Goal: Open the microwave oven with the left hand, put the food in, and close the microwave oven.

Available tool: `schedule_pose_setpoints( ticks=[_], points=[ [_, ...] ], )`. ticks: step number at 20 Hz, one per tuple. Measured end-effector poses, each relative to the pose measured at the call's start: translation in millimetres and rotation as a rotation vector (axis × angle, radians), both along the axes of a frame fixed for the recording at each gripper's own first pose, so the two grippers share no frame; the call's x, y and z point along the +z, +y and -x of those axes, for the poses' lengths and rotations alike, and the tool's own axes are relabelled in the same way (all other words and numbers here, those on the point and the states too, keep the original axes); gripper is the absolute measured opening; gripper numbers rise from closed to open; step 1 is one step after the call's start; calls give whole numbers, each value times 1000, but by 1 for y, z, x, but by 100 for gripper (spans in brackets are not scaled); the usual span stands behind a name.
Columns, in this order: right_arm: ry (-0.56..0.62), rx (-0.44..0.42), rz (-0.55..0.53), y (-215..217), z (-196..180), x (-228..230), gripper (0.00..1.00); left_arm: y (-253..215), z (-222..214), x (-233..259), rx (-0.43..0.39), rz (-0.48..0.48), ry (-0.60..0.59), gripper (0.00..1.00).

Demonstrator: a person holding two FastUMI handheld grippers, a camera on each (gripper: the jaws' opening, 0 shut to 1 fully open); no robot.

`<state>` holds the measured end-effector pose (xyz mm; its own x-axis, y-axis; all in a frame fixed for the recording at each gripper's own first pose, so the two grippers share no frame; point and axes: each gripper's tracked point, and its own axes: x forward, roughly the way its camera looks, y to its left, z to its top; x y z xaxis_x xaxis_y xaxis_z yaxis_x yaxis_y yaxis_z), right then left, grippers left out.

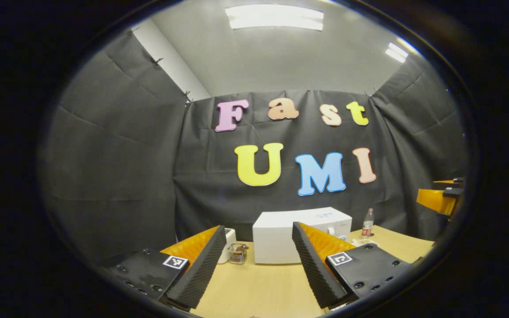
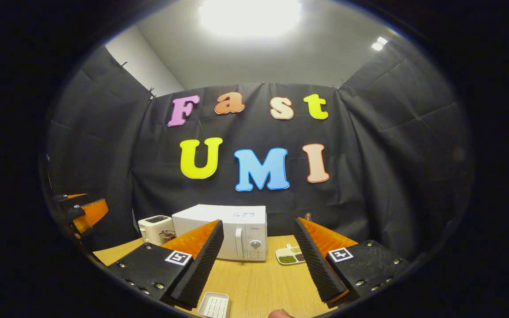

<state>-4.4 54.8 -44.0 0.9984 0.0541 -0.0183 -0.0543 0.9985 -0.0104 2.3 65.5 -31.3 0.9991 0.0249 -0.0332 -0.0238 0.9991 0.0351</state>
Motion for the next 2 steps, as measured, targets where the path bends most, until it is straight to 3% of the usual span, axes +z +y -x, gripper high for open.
schedule_pose_setpoints(
  ticks=[2],
  points=[
    [0,3,-20,2,-3,1,96,1,-2,-4,4,4,10,100]
  ],
)
